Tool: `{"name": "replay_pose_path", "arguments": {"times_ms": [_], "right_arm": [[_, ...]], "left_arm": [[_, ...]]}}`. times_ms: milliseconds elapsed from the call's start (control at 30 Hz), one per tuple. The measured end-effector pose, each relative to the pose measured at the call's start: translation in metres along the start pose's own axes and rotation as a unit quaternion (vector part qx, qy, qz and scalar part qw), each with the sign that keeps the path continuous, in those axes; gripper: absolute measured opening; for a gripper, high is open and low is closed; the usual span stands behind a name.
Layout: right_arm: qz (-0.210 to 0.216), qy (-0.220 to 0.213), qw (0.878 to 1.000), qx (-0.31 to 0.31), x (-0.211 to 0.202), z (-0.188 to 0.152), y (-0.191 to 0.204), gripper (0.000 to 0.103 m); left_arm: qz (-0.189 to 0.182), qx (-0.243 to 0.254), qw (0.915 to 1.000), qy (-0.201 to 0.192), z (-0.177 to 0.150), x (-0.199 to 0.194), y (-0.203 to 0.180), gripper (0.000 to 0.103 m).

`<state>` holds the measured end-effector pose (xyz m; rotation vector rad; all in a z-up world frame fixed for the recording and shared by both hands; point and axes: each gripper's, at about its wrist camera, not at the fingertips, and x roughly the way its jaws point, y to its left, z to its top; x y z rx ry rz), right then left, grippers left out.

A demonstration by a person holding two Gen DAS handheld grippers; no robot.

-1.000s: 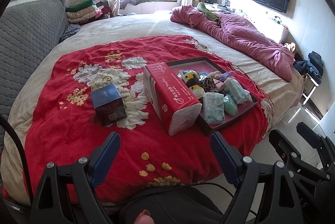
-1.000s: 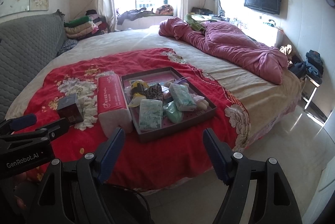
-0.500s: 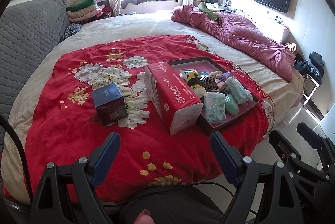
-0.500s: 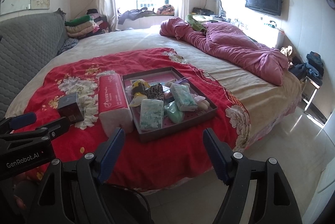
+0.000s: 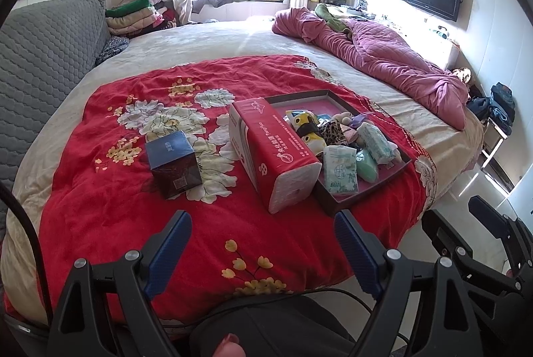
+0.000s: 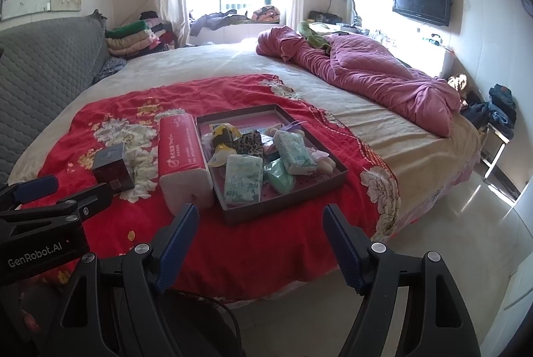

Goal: Organize soft objects

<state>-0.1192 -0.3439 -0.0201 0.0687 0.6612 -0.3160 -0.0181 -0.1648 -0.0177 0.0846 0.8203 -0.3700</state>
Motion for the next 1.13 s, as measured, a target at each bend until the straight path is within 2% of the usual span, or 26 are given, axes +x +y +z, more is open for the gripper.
{"name": "replay_pose_path", "arguments": {"times_ms": [1133], "right_arm": [[-0.003, 0.003, 1.0, 0.004, 0.0021, -0.0026, 0.0006, 0.078]], "left_arm": [[0.005, -0.005, 1.0, -0.004, 0.0012, -0.0032, 0.0046, 0.087]]}}
